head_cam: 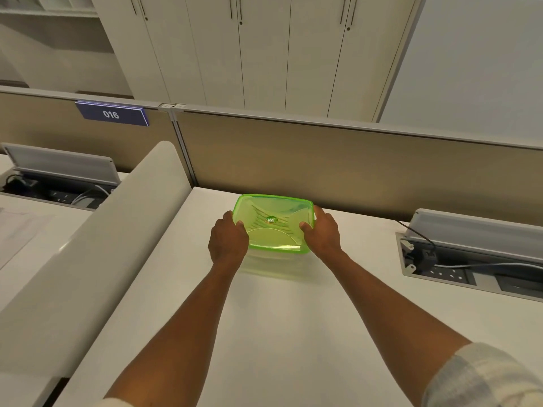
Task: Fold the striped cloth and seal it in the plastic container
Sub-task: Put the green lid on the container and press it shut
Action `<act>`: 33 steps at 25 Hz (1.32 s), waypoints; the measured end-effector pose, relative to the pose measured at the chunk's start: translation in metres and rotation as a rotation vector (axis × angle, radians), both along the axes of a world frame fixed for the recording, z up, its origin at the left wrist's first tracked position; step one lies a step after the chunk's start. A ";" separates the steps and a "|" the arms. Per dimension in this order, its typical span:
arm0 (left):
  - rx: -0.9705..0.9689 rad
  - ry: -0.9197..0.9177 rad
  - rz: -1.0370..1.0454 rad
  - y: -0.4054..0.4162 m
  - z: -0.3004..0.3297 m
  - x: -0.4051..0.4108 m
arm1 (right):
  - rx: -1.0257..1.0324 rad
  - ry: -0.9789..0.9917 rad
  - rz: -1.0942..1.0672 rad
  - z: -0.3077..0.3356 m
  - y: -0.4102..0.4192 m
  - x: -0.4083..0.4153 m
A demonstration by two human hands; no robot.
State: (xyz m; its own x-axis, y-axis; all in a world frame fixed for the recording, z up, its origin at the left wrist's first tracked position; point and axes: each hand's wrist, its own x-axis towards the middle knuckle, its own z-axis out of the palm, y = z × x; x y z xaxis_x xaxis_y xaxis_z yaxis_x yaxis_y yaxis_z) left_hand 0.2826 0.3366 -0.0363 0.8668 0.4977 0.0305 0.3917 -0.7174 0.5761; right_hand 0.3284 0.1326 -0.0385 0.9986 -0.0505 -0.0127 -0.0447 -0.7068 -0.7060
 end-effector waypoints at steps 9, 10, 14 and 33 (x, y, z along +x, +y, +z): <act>0.020 0.037 -0.011 -0.006 -0.012 0.009 | -0.063 -0.014 -0.031 -0.005 0.001 0.005; 0.029 0.042 -0.011 -0.006 -0.012 0.011 | -0.061 -0.008 -0.029 -0.006 0.000 0.006; 0.076 0.046 -0.019 -0.008 -0.017 0.019 | -0.063 0.025 -0.026 -0.012 -0.002 0.010; 0.098 0.091 -0.065 0.003 -0.032 0.028 | -0.172 0.067 -0.004 -0.032 -0.001 0.022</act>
